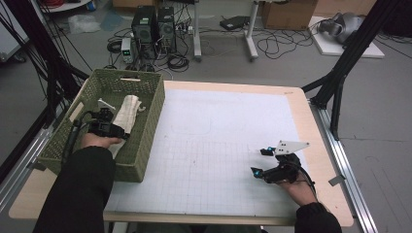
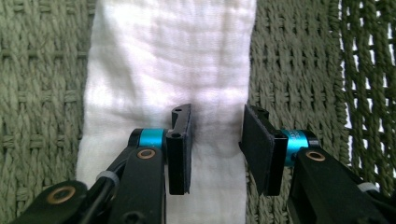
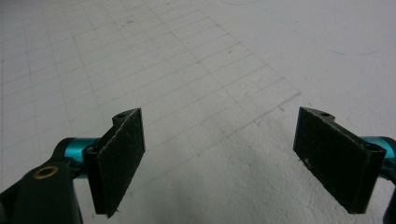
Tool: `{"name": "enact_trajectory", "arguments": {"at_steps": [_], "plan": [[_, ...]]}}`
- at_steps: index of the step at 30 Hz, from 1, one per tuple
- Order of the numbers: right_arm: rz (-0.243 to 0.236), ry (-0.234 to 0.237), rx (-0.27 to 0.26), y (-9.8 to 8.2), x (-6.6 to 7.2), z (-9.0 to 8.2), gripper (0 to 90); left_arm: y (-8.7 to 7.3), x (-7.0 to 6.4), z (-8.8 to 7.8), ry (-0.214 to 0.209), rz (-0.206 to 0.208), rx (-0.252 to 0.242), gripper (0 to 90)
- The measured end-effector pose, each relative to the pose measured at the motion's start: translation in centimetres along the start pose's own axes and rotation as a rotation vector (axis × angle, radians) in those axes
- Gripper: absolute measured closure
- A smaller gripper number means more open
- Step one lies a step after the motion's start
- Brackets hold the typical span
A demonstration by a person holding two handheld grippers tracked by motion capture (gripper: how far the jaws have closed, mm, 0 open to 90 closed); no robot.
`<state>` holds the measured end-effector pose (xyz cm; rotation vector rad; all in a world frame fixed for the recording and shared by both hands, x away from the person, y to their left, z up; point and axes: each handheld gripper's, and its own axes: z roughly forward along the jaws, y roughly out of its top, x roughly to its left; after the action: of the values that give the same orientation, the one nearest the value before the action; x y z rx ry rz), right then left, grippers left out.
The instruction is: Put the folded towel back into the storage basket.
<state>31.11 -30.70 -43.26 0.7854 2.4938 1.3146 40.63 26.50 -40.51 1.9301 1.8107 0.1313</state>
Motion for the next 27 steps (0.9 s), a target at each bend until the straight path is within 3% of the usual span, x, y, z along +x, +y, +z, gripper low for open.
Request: {"name": "enact_trajectory", "arguments": {"at_steps": [9, 16, 20, 22, 27], "plan": [[0.006, -0.007, -0.016, 0.1, 0.0, -0.4, 15.7, 0.5, 0.0, -2.0, -0.067, -0.019, -0.186, 56.2], [0.015, -0.019, -0.032, 0.1, 0.0, -0.9, 15.0, 0.5, -0.1, -3.0, -0.124, -0.025, -0.254, 49.7], [0.021, -0.02, -0.037, 0.1, 0.0, -1.1, 14.4, 0.4, -0.3, -3.5, -0.218, -0.039, -0.274, 46.6], [0.018, -0.019, -0.042, 0.1, 0.0, -1.0, 14.2, 0.4, -0.4, -4.0, -0.297, -0.052, -0.308, 46.4], [0.021, -0.016, -0.042, 0.2, 0.1, -1.1, 13.8, 0.3, -0.7, -4.8, -0.402, -0.037, -0.348, 44.1]]}}
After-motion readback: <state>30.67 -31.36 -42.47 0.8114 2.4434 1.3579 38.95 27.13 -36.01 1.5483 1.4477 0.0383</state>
